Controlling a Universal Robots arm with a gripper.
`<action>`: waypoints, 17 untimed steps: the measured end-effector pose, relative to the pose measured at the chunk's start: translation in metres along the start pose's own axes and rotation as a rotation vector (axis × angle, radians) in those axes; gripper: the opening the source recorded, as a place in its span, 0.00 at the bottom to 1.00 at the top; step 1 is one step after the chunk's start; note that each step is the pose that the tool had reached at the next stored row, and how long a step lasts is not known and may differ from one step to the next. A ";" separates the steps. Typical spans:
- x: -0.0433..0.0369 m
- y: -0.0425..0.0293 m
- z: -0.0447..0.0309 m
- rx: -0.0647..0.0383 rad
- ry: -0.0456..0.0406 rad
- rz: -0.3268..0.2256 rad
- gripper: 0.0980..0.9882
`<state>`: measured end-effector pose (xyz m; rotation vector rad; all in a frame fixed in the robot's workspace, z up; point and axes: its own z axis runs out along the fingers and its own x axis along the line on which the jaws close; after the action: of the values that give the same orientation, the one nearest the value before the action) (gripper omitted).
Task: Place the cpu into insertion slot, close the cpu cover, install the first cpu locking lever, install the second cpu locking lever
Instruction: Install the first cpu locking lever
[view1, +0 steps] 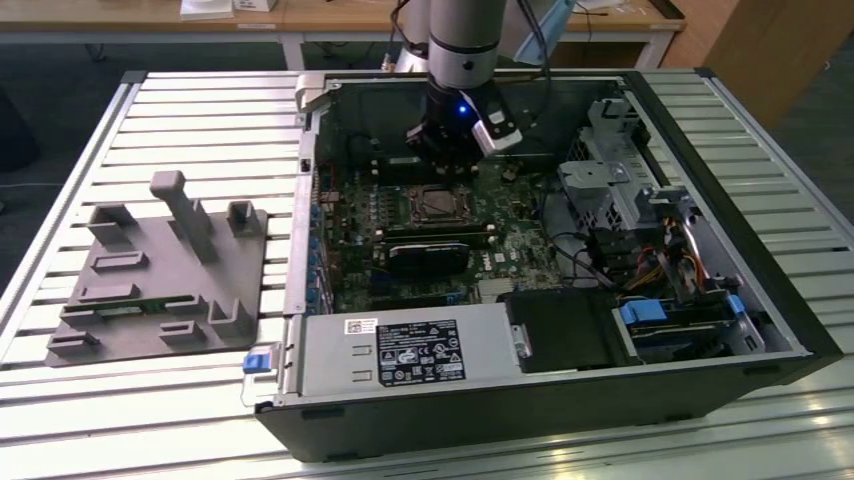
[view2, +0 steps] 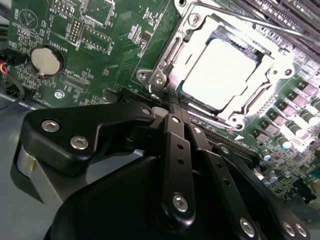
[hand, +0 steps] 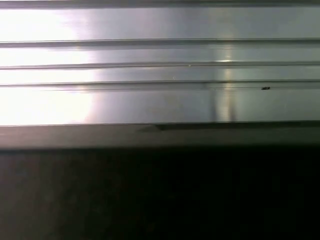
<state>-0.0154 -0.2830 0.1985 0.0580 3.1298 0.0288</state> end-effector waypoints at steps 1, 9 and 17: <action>0.0000 0.0000 0.0005 0.002 0.0001 0.000 0.01; -0.0006 0.0001 0.0031 -0.010 0.0008 0.000 0.01; -0.0009 0.0008 -0.0156 -0.012 0.0005 0.000 0.01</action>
<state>-0.0146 -0.2826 0.2141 0.0582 3.1298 0.0479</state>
